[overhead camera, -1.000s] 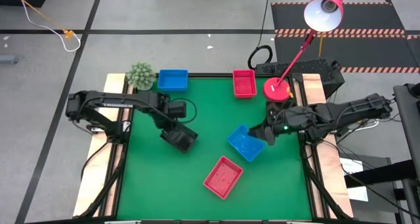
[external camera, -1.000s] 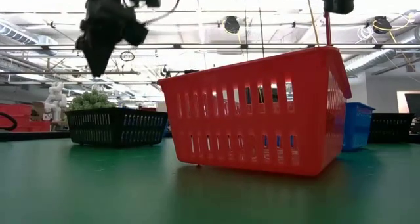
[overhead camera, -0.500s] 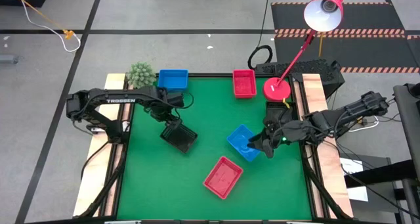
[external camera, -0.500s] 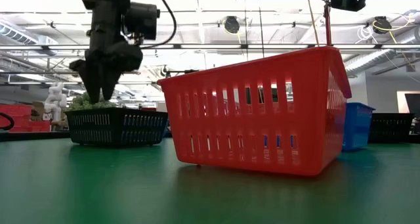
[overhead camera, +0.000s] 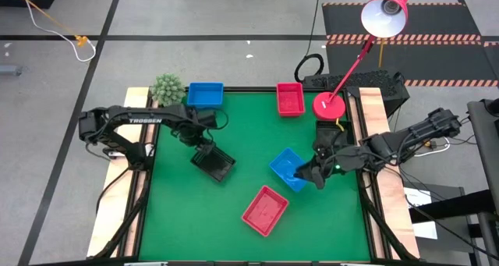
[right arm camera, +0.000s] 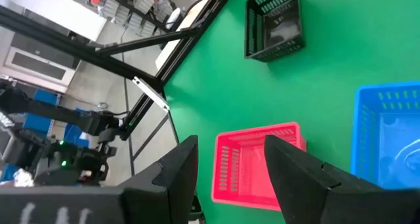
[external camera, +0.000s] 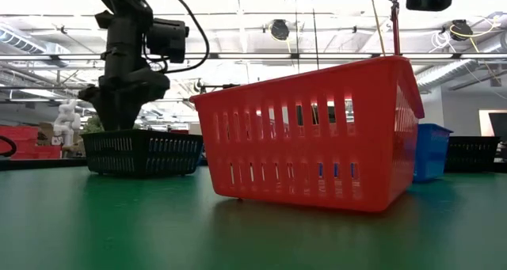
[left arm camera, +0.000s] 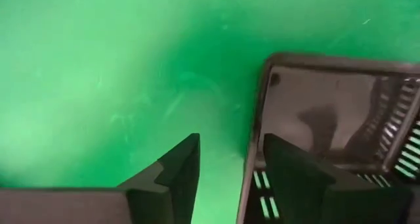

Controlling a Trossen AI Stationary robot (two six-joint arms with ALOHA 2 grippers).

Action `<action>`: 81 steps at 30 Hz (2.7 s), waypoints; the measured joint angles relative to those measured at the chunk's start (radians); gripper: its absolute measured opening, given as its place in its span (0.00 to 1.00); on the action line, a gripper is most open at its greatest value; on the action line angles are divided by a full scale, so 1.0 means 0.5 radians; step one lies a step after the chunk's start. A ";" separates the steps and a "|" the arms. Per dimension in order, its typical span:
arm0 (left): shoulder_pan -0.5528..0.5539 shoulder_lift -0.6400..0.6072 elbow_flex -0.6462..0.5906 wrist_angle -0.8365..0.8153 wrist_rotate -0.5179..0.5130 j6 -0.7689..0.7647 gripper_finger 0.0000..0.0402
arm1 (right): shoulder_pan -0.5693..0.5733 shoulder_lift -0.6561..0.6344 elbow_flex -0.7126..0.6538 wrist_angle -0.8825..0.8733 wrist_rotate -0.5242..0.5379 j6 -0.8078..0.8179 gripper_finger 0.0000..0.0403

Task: Stack baskets by color
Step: Stack the left black bin on top of the stacked black bins

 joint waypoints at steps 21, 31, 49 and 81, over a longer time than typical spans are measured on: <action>-0.748 -0.282 -0.002 -0.067 -0.182 -1.877 0.63 | -0.399 -0.004 0.000 -0.014 -0.015 -0.144 0.42; -1.028 -0.233 -0.217 0.340 -0.321 -2.491 0.48 | -0.748 -0.004 0.000 0.023 -0.375 -0.306 0.42; -1.009 -0.236 -0.588 1.064 -0.588 -2.377 0.06 | -0.808 -0.005 0.000 0.236 -0.522 -0.286 0.42; -0.175 -0.238 0.814 0.731 -1.216 -0.348 0.00 | -1.104 0.991 1.211 0.174 -0.023 -1.339 0.43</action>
